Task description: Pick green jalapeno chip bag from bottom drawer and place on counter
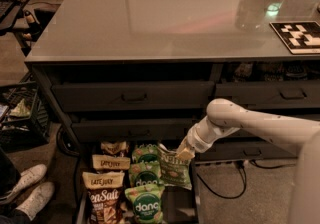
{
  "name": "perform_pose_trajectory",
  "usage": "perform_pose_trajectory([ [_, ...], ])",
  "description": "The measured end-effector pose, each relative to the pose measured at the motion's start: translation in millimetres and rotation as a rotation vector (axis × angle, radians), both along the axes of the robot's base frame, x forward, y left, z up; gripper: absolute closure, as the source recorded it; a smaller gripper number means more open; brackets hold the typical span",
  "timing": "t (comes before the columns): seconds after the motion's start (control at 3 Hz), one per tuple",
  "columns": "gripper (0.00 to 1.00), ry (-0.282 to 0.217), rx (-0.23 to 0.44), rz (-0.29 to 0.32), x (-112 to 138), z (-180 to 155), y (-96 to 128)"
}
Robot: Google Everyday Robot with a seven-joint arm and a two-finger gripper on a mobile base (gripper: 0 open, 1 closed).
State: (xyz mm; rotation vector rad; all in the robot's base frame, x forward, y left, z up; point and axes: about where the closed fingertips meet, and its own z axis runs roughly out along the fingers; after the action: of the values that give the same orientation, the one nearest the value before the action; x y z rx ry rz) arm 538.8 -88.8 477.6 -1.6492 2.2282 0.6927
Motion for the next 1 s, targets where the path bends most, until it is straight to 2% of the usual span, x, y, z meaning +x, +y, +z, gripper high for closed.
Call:
perform_pose_trajectory([
  [0.33,1.0,-0.048,-0.029,0.0,-15,45,6],
  [1.0,1.0,-0.078,-0.039,0.009,-13,68,6],
])
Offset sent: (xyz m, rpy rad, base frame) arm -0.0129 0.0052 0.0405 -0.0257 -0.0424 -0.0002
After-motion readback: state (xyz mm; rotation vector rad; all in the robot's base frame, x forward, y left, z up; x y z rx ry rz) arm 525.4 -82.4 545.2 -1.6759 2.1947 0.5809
